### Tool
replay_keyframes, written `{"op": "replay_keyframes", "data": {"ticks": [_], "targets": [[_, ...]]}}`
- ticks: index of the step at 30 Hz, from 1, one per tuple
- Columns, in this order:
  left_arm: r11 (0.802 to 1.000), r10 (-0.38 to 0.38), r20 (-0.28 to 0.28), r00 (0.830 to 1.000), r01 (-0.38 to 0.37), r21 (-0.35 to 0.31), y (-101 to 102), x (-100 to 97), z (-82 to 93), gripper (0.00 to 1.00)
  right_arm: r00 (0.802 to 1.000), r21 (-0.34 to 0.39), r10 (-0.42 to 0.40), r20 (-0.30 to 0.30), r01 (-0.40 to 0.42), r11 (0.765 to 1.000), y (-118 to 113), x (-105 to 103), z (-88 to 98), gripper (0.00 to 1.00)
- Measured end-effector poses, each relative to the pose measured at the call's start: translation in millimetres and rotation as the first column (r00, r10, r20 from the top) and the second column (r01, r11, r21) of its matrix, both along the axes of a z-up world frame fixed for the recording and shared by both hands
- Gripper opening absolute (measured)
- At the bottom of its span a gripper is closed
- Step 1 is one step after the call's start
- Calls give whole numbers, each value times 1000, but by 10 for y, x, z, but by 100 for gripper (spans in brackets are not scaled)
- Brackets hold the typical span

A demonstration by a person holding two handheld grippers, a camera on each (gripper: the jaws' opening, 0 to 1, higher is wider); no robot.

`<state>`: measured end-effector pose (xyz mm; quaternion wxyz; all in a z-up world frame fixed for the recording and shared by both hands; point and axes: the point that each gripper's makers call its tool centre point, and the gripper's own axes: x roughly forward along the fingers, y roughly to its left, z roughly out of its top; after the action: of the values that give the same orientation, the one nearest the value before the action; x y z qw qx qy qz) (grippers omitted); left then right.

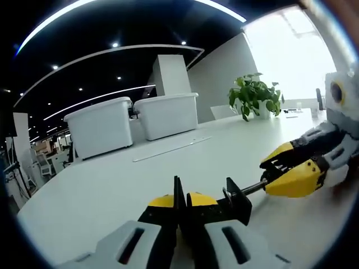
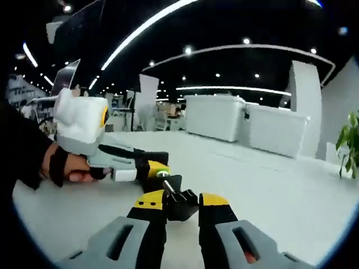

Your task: Clamp the fixed fixture on the desktop, loosen the retaining clip, secure it to the edge of the desk, and tighten the retaining clip.

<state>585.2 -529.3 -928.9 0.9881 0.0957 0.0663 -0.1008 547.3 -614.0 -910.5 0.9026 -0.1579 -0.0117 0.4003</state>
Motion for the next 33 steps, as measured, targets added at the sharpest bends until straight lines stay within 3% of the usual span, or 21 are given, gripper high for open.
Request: {"op": "replay_keyframes", "data": {"ticks": [3, 6, 11, 14, 18, 21, 22, 23, 24, 25, 26, 27, 28, 30, 32, 33], "targets": [[1000, 0, -1, 1000, 0, 1, -9, -13, 11, 6, 992, -91, 9, 123, 2, 996, 55, -12, -3, 19], [1000, 1, -1, 1000, -1, 0, -2, -9, -2, 6, 970, -181, 22, 241, 22, 983, 66, -69, 12, 19], [1000, 5, -4, 1000, -5, 10, -16, -47, -5, 7, 908, -313, 59, 414, 81, 946, 102, -97, 4, 19], [1000, 7, -4, 1000, -7, 12, -26, -69, 2, 7, 915, -303, 54, 399, 76, 950, 104, -21, -10, 19], [1000, 9, -4, 1000, -9, 14, -28, -77, 6, 7, 904, -319, 70, 422, 76, 945, 116, 17, -8, 19], [1000, 11, -4, 1000, -11, 18, -34, -89, 8, 7, 913, -327, 107, 393, 30, 945, 107, 45, -30, 21], [1000, 11, -4, 1000, -11, 18, -34, -89, 9, 7, 935, -321, 91, 341, 25, 947, 69, 54, -60, 22], [1000, 11, -4, 1000, -11, 17, -33, -89, 9, 7, 955, -271, 76, 287, 5, 963, 64, 43, -51, 23], [1000, 11, -4, 1000, -11, 17, -32, -90, 9, 7, 979, -166, 79, 188, -48, 985, 73, -21, 4, 23], [1000, 11, -4, 1000, -11, 17, -30, -89, 9, 7, 988, -86, 86, 132, -75, 994, 65, -21, 64, 23], [1000, 11, -3, 1000, -11, 18, -30, -89, 10, 7, 997, 14, 76, 31, -77, 997, 42, -28, 88, 26], [1000, 10, -4, 1000, -10, 18, -28, -87, 8, 7, 990, 130, 93, -103, -79, 988, 43, -35, 83, 30], [1000, 10, -4, 1000, -10, 17, -27, -87, 8, 7, 972, 211, 135, -193, -93, 973, 74, -74, 68, 34], [1000, 10, -1, 1000, -10, 17, -27, -86, 15, 7, 951, 310, 170, -259, -85, 947, 79, -18, 100, 44], [1000, 9, 0, 1000, -9, 13, -25, -86, 18, 6, 926, 380, 177, -334, -39, 924, 40, 32, 88, 41], [1000, 10, 0, 1000, -10, 12, -22, -88, 19, 6, 925, 388, 167, -341, -24, 921, 9, 82, 87, 38]]}}
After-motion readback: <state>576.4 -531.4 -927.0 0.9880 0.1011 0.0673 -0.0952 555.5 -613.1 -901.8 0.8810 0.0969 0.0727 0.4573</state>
